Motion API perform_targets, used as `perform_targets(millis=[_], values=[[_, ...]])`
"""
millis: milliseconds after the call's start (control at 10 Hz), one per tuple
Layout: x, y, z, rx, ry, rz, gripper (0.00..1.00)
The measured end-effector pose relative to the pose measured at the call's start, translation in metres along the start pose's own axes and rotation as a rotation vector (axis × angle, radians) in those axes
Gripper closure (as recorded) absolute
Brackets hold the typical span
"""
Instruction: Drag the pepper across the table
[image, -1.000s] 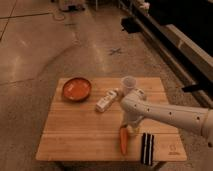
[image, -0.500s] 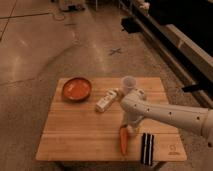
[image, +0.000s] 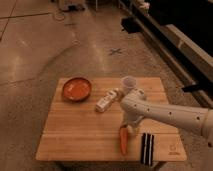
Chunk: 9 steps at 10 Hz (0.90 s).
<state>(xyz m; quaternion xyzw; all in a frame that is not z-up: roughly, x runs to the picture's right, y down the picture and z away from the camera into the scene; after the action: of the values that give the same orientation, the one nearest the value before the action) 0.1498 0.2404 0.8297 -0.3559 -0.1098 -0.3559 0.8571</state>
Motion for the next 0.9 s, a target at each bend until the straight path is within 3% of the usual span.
perform_targets(millis=[600, 900], values=[[-0.001, 0.000, 0.000, 0.000, -0.001, -0.006, 0.39], [-0.029, 0.012, -0.020, 0.034, -0.077, -0.082, 0.39]])
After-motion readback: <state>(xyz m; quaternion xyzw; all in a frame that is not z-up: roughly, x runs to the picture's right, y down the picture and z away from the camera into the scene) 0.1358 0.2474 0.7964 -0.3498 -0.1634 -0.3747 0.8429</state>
